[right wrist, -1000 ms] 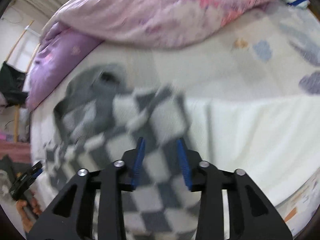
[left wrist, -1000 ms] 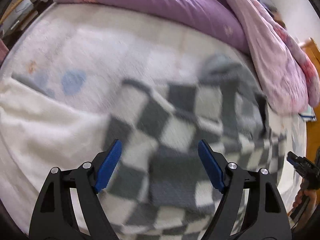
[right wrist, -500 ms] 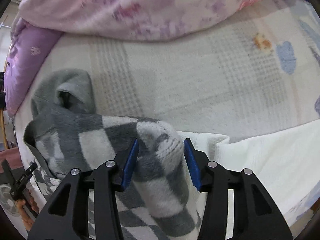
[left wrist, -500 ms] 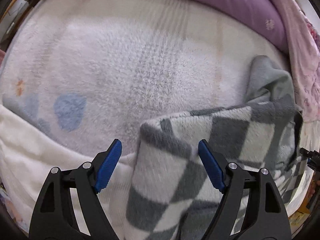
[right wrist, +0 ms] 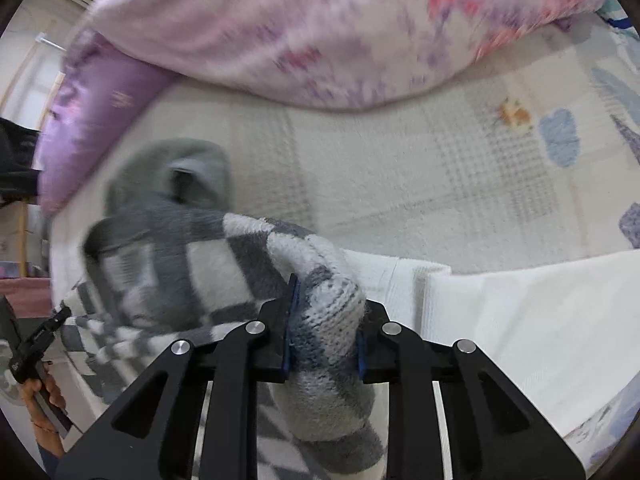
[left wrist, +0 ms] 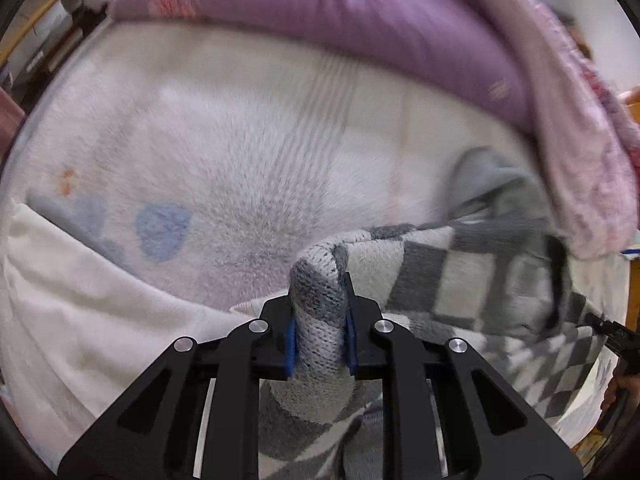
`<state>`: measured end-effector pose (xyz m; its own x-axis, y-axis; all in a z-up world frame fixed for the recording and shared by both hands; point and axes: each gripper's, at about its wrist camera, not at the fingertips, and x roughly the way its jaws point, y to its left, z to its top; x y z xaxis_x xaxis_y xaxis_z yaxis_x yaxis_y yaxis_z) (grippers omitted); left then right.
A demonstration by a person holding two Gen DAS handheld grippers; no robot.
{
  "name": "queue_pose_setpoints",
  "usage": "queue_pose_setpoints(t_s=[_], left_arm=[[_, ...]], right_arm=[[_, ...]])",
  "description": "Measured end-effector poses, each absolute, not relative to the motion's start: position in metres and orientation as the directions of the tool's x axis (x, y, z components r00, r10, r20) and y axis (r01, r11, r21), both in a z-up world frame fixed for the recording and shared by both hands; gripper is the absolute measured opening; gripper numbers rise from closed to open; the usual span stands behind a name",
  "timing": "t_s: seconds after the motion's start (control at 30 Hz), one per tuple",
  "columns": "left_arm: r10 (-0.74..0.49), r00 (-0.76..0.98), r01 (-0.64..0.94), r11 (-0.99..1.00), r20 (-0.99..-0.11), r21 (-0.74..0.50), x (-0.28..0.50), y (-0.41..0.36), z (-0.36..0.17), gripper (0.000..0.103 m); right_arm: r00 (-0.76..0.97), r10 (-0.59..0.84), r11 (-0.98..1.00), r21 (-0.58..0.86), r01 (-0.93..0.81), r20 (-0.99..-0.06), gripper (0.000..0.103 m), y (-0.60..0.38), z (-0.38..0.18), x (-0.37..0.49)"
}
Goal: Fold large clothes
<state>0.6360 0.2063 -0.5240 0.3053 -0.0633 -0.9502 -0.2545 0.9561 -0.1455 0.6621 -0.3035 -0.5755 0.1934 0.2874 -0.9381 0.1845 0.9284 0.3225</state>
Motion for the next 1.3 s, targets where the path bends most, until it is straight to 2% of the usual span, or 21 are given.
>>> queue_pose_setpoints(t_s=[0.3,0.53,0.77,1.03,1.1,1.13,1.17,1.2,1.3], left_arm=[[-0.063,0.464,-0.219,0.958,-0.883,-0.184,0.526,0.178,-0.43,0.016],[-0.083,0.479,-0.296,0.922,-0.874,-0.249,0.403,0.196,-0.405,0.016],[-0.17,0.4,-0.322,0.894,-0.9,-0.312,0.28,0.217,-0.442,0.016],[-0.249,0.232,-0.377,0.868,-0.94,-0.323,0.176,0.233,-0.537,0.018],[-0.246,0.252,-0.404,0.852,-0.936,-0.332,0.159,0.23,-0.54,0.024],[-0.247,0.269,-0.422,0.839,-0.931,-0.345,0.151,0.23,-0.538,0.027],[-0.258,0.296,-0.446,0.814,-0.92,-0.372,0.14,0.231,-0.536,0.036],[-0.262,0.313,-0.464,0.797,-0.913,-0.388,0.132,0.232,-0.535,0.053],[-0.298,0.406,-0.525,0.698,-0.864,-0.487,0.099,0.236,-0.525,0.054]], right_arm=[[0.368,0.371,0.911,0.41,0.032,-0.853,0.019,-0.305,-0.48,0.562],[0.388,0.369,0.924,0.379,-0.053,-0.844,0.019,-0.301,-0.44,0.461],[0.359,0.3,0.946,0.323,0.005,-0.884,0.018,-0.303,-0.452,0.321],[0.233,0.208,0.947,0.255,0.194,-0.95,0.021,-0.305,-0.562,0.198],[0.224,0.178,0.943,0.231,0.239,-0.958,0.032,-0.303,-0.57,0.183],[0.221,0.186,0.927,0.246,0.282,-0.957,0.032,-0.305,-0.57,0.173],[0.234,0.201,0.913,0.269,0.307,-0.951,0.033,-0.306,-0.568,0.165],[0.243,0.208,0.895,0.285,0.344,-0.947,0.036,-0.309,-0.564,0.157],[0.287,0.245,0.837,0.351,0.42,-0.926,0.045,-0.315,-0.551,0.141]])
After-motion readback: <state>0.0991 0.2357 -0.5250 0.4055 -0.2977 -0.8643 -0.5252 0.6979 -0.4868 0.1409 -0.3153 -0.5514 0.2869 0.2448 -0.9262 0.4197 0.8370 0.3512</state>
